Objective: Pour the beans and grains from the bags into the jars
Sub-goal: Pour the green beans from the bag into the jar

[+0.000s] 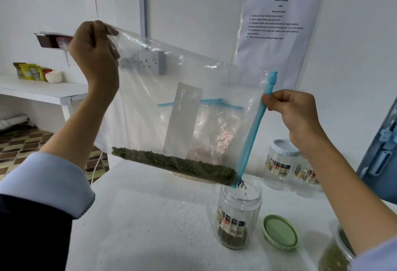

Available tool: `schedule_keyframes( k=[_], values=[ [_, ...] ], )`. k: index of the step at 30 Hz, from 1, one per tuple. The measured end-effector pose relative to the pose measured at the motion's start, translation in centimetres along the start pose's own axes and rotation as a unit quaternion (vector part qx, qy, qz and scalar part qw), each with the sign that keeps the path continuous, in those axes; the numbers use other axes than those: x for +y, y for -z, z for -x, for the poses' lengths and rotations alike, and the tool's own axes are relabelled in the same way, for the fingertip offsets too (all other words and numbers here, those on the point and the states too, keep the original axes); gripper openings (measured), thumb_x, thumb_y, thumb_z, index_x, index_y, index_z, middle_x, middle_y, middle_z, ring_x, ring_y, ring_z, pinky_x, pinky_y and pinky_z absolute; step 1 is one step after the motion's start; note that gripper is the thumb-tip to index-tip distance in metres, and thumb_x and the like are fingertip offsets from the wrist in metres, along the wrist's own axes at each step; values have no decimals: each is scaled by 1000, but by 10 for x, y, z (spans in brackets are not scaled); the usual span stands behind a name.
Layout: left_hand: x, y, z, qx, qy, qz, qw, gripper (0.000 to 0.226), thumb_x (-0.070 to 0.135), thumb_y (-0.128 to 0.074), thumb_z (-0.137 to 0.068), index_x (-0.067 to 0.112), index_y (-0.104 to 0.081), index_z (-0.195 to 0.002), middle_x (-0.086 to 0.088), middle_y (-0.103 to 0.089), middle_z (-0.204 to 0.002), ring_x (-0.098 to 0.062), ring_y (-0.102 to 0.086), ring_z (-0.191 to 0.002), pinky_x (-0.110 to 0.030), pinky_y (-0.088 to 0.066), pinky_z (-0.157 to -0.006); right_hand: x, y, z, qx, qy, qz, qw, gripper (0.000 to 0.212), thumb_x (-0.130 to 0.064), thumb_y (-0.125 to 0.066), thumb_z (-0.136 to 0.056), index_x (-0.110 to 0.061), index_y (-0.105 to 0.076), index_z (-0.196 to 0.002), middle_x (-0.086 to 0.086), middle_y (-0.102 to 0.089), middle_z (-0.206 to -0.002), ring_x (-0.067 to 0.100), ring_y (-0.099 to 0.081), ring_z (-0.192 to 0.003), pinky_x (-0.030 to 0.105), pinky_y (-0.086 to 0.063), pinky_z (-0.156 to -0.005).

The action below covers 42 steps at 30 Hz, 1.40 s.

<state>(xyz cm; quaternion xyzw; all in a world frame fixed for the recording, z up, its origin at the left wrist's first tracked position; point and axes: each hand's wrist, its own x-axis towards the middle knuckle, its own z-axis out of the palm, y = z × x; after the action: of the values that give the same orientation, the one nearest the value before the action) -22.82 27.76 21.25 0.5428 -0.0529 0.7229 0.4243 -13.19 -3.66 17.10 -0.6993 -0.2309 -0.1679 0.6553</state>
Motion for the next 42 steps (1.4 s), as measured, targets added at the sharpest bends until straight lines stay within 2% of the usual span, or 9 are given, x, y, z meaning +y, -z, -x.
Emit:
schedule_keyframes(
  k=[10, 15, 19, 31, 36, 42],
  values=[
    [-1, 3, -2, 9, -3, 14, 1000, 27, 12, -40, -96, 13, -54, -72, -2, -57, -65, -7, -42, -39, -20, -30, -41, 1, -4, -1, 20, 3, -10, 1000, 22, -11, -69, -85, -19, -61, -66, -5, -58, -69, 2, -51, -64, -1, -40, -58],
    [2, 1, -1, 6, -6, 12, 1000, 28, 11, -39, -96, 15, -54, -72, -1, -57, -64, -6, -42, -39, -19, -30, -42, 3, -5, 0, 25, 3, -2, 1000, 16, -12, -69, -86, -14, -63, -71, -5, -58, -69, 3, -51, -64, 0, -41, -59],
    [3, -1, 0, 8, -8, 13, 1000, 30, 10, -39, -96, 16, -54, -71, 0, -55, -62, -5, -42, -39, -19, -30, -41, 4, -4, 1, 30, 9, 2, 1000, 23, -12, -68, -87, -20, -60, -67, -5, -57, -68, 4, -50, -64, 2, -41, -58],
    [-2, -1, -1, 8, -17, 1, 1000, 28, 14, -39, -97, 14, -56, -75, 3, -53, -58, -6, -43, -39, -19, -31, -43, 7, -5, 0, 31, 10, 3, 999, 23, -12, -67, -88, -19, -60, -67, -5, -58, -69, 3, -50, -63, 1, -40, -57],
    [-6, -1, -1, 9, -20, 1, 1000, 27, 17, -40, -97, 14, -55, -75, 1, -55, -63, -5, -44, -39, -19, -31, -43, 5, -4, 0, 28, 10, -8, 1000, 23, -11, -67, -88, -19, -60, -67, -4, -58, -69, 4, -50, -64, 1, -40, -57],
    [-10, -2, 0, 9, -11, 4, 1000, 26, 17, -40, -96, 13, -55, -76, -1, -54, -62, -6, -42, -39, -18, -31, -43, 10, -8, -1, 33, 12, 0, 999, 20, -13, -65, -89, -13, -60, -70, -2, -55, -68, 7, -48, -64, 2, -40, -56]
  ],
)
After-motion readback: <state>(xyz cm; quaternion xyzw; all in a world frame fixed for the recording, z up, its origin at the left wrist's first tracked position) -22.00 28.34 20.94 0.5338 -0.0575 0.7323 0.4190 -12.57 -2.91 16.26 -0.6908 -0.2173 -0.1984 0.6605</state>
